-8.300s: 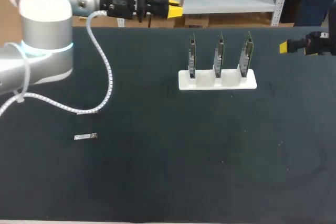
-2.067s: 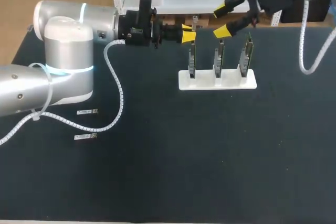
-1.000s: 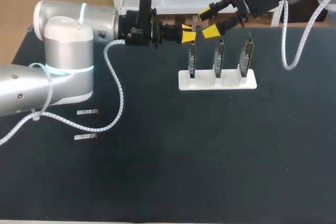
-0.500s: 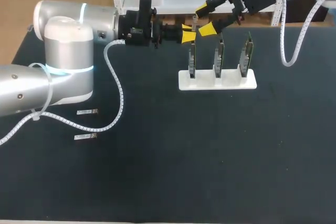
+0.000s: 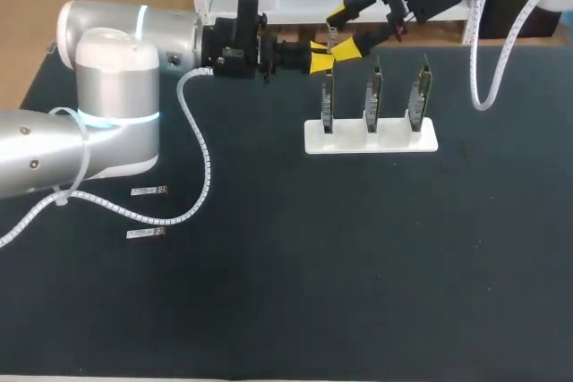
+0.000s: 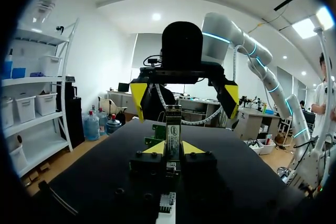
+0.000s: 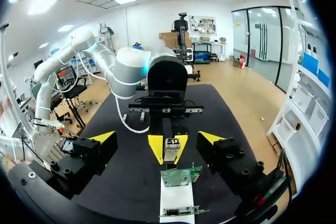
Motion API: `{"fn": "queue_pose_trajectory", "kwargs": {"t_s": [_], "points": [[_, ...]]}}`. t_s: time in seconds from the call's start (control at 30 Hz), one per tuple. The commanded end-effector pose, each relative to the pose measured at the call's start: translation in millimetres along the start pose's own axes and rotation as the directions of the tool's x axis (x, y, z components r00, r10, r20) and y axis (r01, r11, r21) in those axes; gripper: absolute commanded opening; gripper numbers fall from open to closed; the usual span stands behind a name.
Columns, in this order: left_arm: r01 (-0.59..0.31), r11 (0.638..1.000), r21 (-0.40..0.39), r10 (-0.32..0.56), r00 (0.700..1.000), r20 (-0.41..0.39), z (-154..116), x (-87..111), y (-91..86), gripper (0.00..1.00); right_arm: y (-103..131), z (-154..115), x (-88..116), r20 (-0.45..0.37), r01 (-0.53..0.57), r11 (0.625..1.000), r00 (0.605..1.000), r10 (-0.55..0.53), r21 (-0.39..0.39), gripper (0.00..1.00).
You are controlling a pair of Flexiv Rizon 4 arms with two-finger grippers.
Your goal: Pick up the optical module with the left hand, and insert it into the network port with the right hand.
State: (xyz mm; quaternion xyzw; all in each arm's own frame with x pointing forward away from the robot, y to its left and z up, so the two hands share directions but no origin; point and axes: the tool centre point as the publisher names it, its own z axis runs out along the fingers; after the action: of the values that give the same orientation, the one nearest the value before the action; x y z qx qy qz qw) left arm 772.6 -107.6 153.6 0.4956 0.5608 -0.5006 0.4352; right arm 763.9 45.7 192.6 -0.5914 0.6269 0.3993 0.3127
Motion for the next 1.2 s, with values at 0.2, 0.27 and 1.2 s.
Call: {"fn": "queue_pose_trajectory", "kwargs": {"t_s": [0.2,0.27,1.2], "points": [[0.0,1.0,-0.004,0.0,1.0,0.001,0.4,0.5,-0.7,0.0,4.8,3.6,1.7,-0.006,-0.007,1.0,1.0,0.007,0.021,1.0],[0.0,1.0,-0.004,0.0,1.0,0.001,0.4,0.5,-0.7,0.0,4.8,3.9,1.8,-0.002,-0.011,1.0,1.0,0.011,0.023,1.0],[0.0,1.0,-0.004,0.0,1.0,0.001,0.4,0.5,-0.7,0.0,-3.5,3.9,-3.5,-0.032,0.011,1.0,0.999,-0.01,0.019,0.73]]}}
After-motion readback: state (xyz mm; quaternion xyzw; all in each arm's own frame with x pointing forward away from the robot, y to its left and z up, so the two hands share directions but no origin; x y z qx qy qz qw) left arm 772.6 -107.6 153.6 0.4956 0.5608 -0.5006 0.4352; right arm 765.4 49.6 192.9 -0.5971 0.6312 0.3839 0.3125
